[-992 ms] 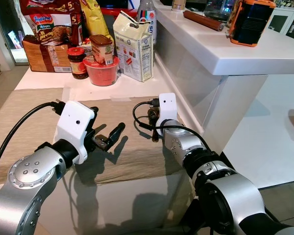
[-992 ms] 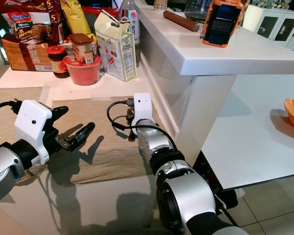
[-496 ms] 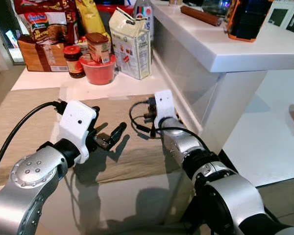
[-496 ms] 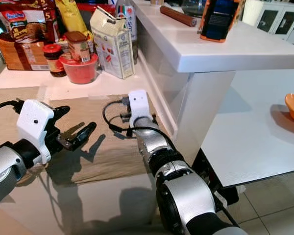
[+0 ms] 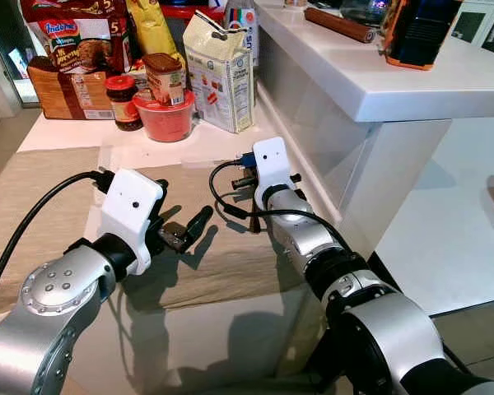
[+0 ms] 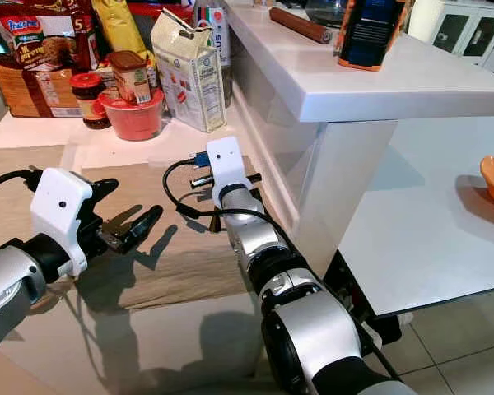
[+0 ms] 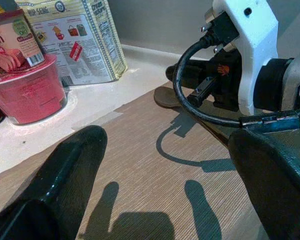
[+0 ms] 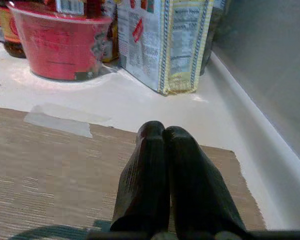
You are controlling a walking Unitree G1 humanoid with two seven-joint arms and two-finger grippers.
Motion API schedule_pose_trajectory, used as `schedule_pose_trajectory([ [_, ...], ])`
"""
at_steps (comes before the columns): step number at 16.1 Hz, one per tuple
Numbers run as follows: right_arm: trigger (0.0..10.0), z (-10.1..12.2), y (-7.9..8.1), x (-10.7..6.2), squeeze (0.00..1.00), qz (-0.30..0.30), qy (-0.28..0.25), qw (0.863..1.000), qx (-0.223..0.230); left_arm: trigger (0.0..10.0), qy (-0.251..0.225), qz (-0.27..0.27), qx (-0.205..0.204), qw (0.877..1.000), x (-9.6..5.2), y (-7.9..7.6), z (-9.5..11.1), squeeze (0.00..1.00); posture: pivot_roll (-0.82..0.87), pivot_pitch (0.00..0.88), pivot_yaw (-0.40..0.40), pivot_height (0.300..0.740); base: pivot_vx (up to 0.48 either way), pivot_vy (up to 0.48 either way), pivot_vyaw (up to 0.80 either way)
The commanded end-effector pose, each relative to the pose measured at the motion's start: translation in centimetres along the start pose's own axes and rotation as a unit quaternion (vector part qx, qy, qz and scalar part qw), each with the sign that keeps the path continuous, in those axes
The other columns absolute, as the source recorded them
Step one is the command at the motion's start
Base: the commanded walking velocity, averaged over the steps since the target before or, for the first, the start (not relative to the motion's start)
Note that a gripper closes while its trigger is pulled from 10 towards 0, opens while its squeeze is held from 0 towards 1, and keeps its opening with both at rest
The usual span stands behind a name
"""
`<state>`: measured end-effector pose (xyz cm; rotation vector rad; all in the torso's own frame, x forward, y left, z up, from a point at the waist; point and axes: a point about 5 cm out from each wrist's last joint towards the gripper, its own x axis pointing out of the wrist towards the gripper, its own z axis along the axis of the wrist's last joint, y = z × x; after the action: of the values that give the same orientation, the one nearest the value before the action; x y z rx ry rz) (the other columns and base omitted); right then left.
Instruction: Setting the table
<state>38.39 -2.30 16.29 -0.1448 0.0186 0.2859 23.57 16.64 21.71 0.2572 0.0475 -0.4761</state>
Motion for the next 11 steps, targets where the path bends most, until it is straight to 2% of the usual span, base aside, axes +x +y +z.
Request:
schedule_pose_trajectory([
  [1, 10.0, 0.29, -0.16, 0.22, 1.00, -0.010, 0.013, 1.000, 0.018, 10.0, 0.000, -0.006, 0.004, 1.000, 0.16, -0.15, 0.01, 0.00, 0.17, 0.000, -0.036, 0.736, 0.000, 0.000, 0.00],
  [2, 10.0, -0.21, -0.45, 0.17, 1.00, -0.018, 0.028, 0.998, 0.048, 10.0, 0.001, -0.007, 0.005, 1.000, 0.17, -0.14, -0.03, 0.00, 0.17, 0.000, -0.035, 0.736, 0.000, 0.000, 0.00],
  [11, 10.0, 0.48, -0.52, 0.29, 1.00, -0.017, 0.009, 0.999, 0.040, 10.0, -0.001, -0.011, 0.010, 1.000, 0.49, -0.19, -0.16, 0.00, 0.17, 0.000, -0.037, 0.736, 0.000, 0.000, 0.00],
])
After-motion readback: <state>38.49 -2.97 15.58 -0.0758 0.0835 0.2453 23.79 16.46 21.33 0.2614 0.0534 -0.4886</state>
